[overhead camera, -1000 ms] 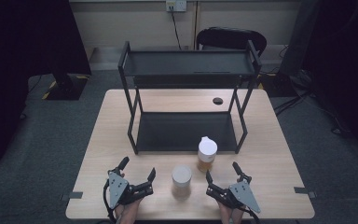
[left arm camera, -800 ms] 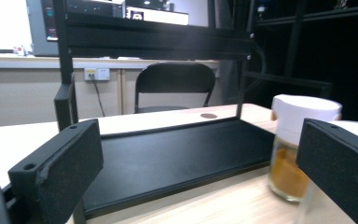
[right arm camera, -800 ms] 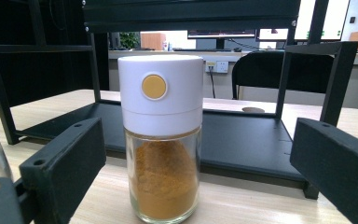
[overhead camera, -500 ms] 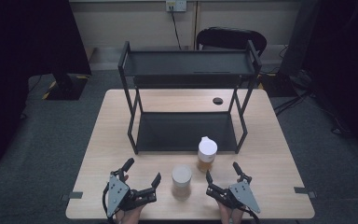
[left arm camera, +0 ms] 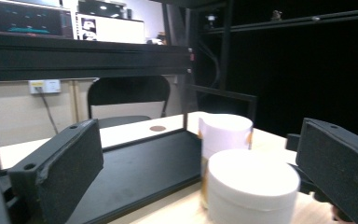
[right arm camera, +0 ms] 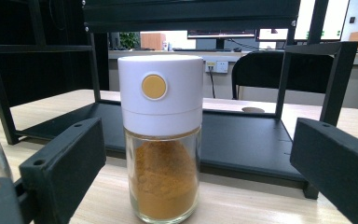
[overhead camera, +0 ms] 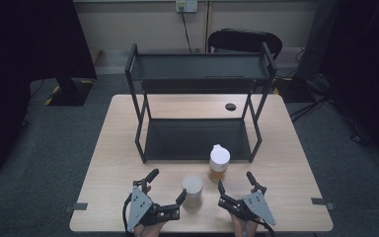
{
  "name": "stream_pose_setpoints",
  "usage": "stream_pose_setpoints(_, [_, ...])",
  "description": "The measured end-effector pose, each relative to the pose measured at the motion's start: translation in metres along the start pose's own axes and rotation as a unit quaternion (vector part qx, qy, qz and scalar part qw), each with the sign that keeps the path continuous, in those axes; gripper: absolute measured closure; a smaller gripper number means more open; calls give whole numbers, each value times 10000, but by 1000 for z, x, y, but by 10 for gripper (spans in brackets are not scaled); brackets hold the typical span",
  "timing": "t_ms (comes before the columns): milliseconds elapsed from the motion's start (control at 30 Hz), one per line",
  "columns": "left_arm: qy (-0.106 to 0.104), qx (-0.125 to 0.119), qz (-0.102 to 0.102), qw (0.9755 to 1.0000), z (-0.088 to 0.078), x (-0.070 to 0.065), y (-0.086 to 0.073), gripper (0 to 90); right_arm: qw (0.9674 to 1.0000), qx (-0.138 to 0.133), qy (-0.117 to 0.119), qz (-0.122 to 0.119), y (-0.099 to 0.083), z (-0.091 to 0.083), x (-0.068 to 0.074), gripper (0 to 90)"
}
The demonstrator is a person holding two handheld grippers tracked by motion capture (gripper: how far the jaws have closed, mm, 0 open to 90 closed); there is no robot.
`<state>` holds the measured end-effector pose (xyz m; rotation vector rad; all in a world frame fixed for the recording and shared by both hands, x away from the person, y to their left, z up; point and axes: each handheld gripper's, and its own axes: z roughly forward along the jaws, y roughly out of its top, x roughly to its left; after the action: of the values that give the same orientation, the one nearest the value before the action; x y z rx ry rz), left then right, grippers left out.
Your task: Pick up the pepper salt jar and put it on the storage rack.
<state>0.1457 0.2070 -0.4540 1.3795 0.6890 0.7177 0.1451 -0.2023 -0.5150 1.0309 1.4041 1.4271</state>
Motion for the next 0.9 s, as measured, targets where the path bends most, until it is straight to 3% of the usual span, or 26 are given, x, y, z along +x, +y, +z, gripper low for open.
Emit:
stream_pose_setpoints(367, [-359, 123, 142, 9992, 15, -6, -4, 21, 10000, 2, 0, 1, 0, 0, 0, 20])
stream_pose_setpoints(500, [-302, 133, 211, 9992, 20, -11, -12, 35, 10000, 1, -1, 0, 0, 0, 0, 20])
stream_pose_setpoints(900, [-469, 554, 31, 9974, 31, -5, -19, 157, 10000, 3, -24, -2, 0, 0, 1, 20])
